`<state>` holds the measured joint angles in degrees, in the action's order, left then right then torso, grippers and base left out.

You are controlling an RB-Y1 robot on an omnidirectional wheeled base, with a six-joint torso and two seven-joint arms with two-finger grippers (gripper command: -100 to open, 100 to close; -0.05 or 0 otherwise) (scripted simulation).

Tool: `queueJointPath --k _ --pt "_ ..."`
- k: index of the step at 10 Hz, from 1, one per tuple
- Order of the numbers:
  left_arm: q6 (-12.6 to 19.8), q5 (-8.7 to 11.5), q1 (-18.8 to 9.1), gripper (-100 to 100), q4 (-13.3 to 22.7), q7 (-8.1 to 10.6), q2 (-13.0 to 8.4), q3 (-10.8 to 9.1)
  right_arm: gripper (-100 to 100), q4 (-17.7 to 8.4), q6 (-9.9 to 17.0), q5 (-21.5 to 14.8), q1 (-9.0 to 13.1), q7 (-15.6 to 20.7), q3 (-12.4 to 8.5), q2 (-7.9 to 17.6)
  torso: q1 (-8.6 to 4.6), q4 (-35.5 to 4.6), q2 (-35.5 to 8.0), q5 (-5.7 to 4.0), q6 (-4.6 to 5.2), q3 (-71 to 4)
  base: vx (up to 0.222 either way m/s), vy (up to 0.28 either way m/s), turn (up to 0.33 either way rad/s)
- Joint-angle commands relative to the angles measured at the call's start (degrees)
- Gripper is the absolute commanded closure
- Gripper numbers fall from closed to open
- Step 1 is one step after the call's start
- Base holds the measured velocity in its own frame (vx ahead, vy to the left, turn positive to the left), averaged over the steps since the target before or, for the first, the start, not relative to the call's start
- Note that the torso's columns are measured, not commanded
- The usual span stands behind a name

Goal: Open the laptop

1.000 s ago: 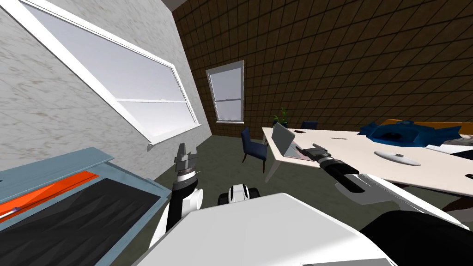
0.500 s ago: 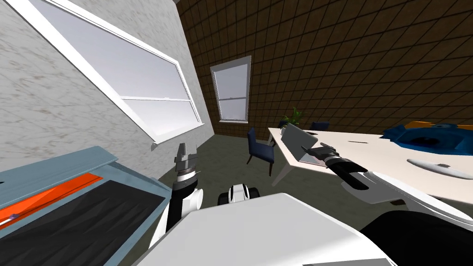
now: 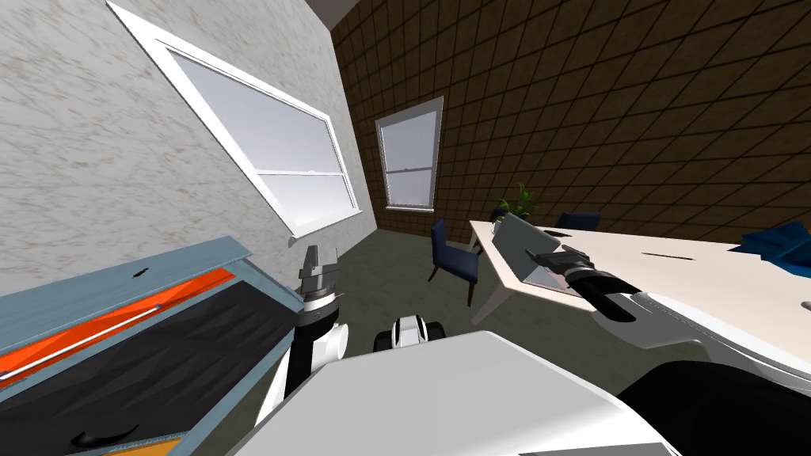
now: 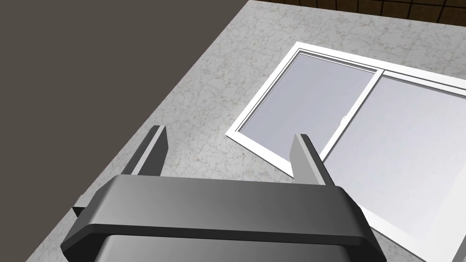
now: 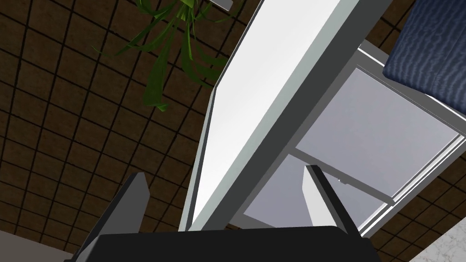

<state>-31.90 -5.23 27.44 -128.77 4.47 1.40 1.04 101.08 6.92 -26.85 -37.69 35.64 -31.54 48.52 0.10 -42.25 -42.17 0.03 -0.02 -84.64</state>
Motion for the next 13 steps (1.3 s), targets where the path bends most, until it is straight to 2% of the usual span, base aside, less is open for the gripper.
queueJointPath --k 1,4,5,8,13 --pt "0.0 0.0 0.0 0 0.0 0.00 0.0 0.00 100 0.4 -0.7 -0.2 0.2 0.2 0.5 -0.3 0.01 0.0 0.1 0.01 0.06 -0.1 0.024 0.001 -0.202" --pt "0.0 0.0 0.0 0 0.0 0.00 0.0 -0.01 100 1.6 -3.5 -0.7 0.0 0.5 1.1 -1.1 0.13 0.0 0.0 0.11 0.06 0.0 0.077 0.030 -0.250" --pt "0.0 0.0 0.0 0 0.0 0.00 0.0 -0.01 100 1.4 -2.9 -0.6 0.0 0.3 0.8 -1.1 0.06 0.0 -0.1 0.01 0.08 0.1 0.035 0.016 -0.048" --pt "0.0 0.0 0.0 0 0.0 0.00 0.0 -0.01 100 -0.3 -3.8 3.6 1.8 -4.1 1.5 -0.7 -0.43 -0.1 -0.4 -0.09 0.07 0.2 -0.059 -0.094 0.048" --pt "0.0 0.0 0.0 0 0.0 0.00 0.0 -0.01 100 -2.5 -4.6 8.8 4.0 -9.8 2.3 -0.1 -0.13 0.0 0.0 -0.04 0.03 0.0 -0.053 -0.087 0.025"
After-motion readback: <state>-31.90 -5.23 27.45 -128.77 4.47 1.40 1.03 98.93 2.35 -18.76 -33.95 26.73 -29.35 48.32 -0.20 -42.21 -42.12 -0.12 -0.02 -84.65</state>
